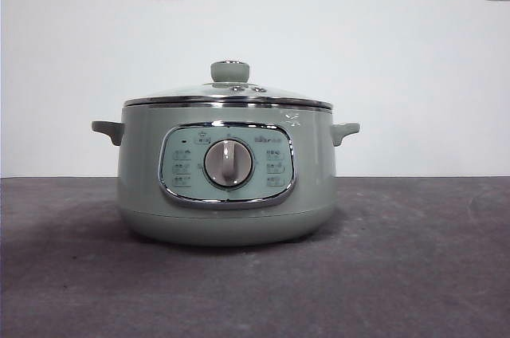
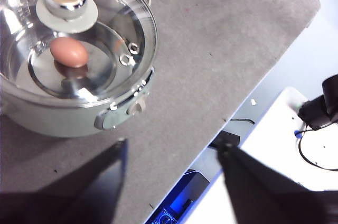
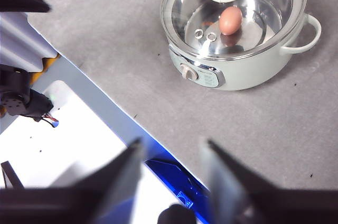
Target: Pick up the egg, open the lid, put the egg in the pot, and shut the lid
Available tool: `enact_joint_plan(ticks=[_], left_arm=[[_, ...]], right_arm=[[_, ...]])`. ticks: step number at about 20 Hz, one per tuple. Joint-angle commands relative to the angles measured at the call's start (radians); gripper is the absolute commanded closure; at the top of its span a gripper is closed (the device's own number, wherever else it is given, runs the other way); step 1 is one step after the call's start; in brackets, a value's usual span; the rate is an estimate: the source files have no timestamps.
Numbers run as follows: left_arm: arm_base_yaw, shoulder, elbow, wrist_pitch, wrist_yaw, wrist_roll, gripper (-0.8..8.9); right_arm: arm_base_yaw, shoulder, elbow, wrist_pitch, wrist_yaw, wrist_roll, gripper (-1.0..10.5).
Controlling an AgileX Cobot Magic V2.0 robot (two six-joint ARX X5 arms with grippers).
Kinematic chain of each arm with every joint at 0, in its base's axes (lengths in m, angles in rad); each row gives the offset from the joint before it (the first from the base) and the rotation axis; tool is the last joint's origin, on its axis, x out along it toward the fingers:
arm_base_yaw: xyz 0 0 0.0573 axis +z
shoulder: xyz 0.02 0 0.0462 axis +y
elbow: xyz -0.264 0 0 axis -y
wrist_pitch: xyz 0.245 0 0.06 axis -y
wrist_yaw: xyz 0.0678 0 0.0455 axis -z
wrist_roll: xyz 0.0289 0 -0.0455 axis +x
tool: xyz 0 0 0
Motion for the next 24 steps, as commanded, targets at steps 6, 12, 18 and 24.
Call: enact_joint_plan(ticks=[6,12,18,24], left_arm=[[-0.002,-0.01,0.003,-0.006,-0.003,-0.003,8.17],[-0.002,-0.01,0.003,-0.005,-0.003,-0.003,8.17],[-0.002,-0.008,0.003,0.043,-0.056,0.03,8.17],[0.191,-0.085,0.0,0.423,-0.109,0.226,8.17]], right_arm=[[0.002,0.01,-0.004,-0.016,0.011,0.017,9.5],[0.002,0.011,-0.004,-0.016,0.01,0.017,9.5],[0.002,0.01,-0.004,-0.017,0.011,0.017,9.5],[0.002,0.01,-0.004,-0.017,0.01,0.017,9.5]])
